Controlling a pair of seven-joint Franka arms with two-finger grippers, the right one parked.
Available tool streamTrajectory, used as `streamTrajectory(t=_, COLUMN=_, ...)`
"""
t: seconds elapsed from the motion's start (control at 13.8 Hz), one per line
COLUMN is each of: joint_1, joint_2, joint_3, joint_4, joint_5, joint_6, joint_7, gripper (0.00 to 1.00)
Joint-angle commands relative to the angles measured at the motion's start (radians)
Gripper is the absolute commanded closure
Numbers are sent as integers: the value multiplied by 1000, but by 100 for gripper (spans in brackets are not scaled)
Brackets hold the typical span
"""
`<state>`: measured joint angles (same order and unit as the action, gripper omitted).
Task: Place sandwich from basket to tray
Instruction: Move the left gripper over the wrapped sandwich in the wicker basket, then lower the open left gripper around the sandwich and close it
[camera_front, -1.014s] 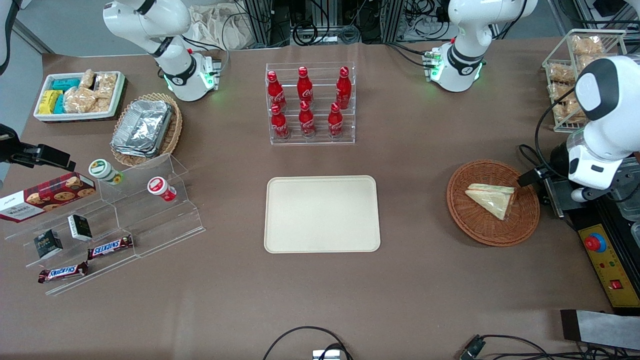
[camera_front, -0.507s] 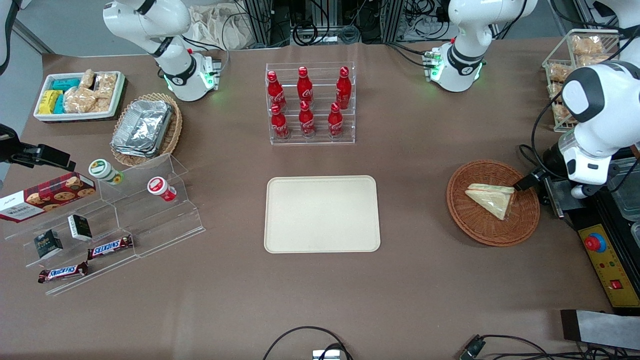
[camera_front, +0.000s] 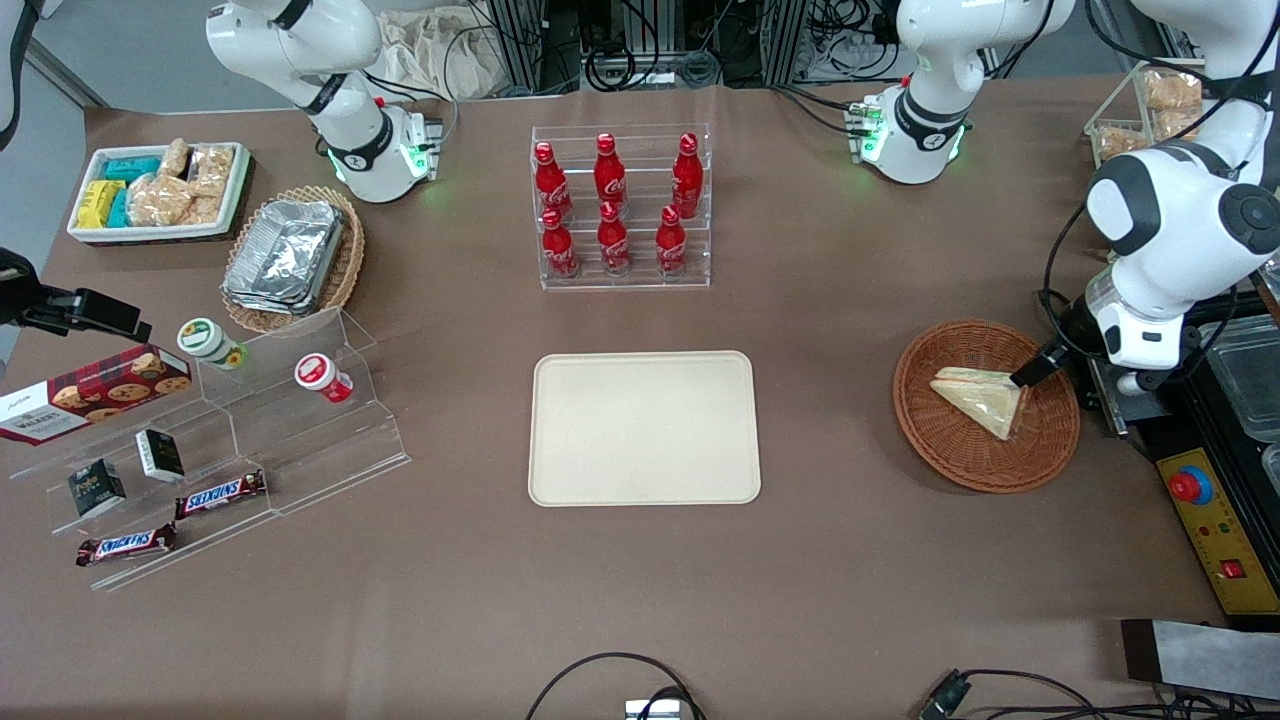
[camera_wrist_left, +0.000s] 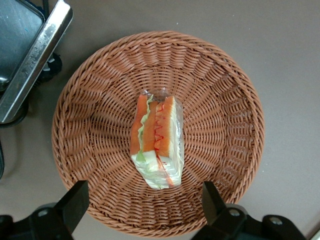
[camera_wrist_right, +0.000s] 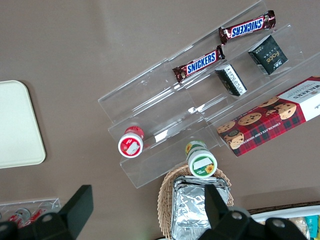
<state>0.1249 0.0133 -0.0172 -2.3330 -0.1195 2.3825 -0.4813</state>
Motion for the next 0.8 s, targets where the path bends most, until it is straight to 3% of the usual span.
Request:
streamTrajectory(t=0.0, joint_1=1, joint_2=17, joint_3=-3, joint_4=-31, joint_5=-11, joint_6=78, joint_7=-11, gripper=0)
streamTrajectory(t=0.72, joint_1=-11, joint_2=103, joint_3=-6, joint_4=-48, joint_5=-17, joint_6=225, joint_7=-34, gripper=0)
